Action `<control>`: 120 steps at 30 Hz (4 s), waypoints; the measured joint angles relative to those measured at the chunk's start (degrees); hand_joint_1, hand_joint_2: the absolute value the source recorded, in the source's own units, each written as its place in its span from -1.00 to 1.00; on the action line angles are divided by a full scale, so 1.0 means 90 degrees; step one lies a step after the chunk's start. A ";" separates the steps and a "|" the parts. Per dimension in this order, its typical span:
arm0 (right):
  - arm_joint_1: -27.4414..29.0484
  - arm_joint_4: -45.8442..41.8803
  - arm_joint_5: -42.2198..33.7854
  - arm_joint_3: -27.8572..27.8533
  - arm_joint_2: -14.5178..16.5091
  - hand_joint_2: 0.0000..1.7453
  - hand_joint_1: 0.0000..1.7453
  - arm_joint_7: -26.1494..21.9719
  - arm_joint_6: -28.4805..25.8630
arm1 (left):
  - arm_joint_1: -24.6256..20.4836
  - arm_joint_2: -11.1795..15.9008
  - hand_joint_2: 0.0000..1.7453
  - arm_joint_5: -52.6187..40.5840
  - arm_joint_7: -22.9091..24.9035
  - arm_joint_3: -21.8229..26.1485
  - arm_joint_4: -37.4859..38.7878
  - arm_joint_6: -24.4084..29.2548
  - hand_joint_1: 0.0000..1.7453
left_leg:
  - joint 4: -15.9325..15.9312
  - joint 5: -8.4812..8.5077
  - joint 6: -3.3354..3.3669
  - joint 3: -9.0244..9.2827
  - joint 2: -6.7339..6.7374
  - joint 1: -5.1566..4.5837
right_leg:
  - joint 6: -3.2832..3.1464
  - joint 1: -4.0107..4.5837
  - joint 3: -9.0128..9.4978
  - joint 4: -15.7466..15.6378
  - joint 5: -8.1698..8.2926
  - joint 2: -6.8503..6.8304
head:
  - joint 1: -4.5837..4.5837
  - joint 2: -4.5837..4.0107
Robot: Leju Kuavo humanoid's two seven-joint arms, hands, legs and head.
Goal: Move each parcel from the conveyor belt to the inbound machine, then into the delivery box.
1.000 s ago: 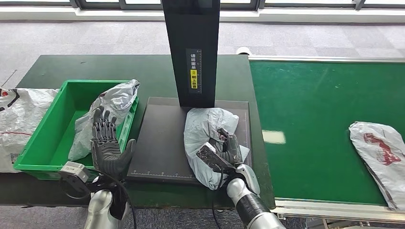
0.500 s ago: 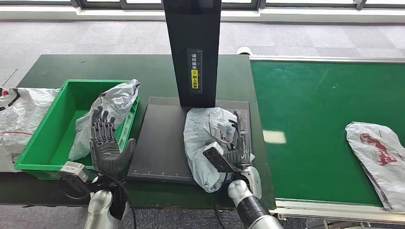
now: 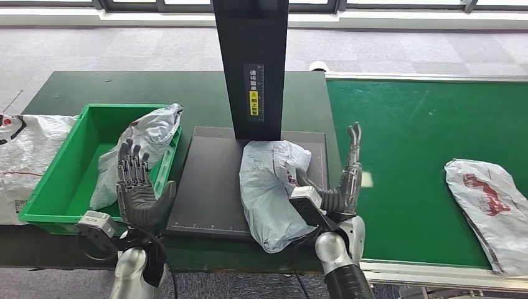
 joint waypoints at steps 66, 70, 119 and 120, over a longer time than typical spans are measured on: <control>0.1135 -0.5702 -0.1106 0.0486 -0.0202 1.00 -1.00 0.0014 0.0012 | -0.3749 -0.0354 1.00 -0.4926 0.5065 -0.6573 0.6913 0.3847 1.00 | 0.0001 -0.0005 0.0011 0.0057 -0.0003 -0.0005 | 0.0015 -0.0005 0.0074 -0.0004 0.0004 -0.0005 | 0.0000 0.0000; 0.1141 -0.5697 -0.1126 0.0491 -0.0202 1.00 -1.00 0.0014 0.0012 | -0.3787 -0.0355 1.00 -0.5110 0.5229 -0.6694 0.6942 0.3836 1.00 | 0.0001 -0.0008 0.0015 0.0070 -0.0004 -0.0005 | 0.0014 -0.0005 0.0088 -0.0005 0.0002 -0.0006 | 0.0001 0.0000; 0.1342 -0.5686 -0.1169 0.0265 -0.0221 1.00 -1.00 0.0014 0.0012 | -0.1456 0.0211 1.00 -0.9133 0.3717 -0.1547 -0.2094 0.4575 1.00 | 0.0000 -0.0008 0.0012 0.0028 0.0000 -0.0003 | 0.0012 -0.0003 0.0040 -0.0002 -0.0001 0.0001 | -0.0001 0.0000; 0.1345 -0.5676 -0.1194 0.0267 -0.0221 1.00 -1.00 0.0014 0.0012 | -0.1456 0.0156 1.00 -0.8960 0.3534 -0.1321 -0.2067 0.4575 1.00 | 0.0000 -0.0009 0.0012 0.0028 0.0000 -0.0004 | 0.0012 -0.0003 0.0040 -0.0003 -0.0001 0.0001 | 0.0000 0.0000</control>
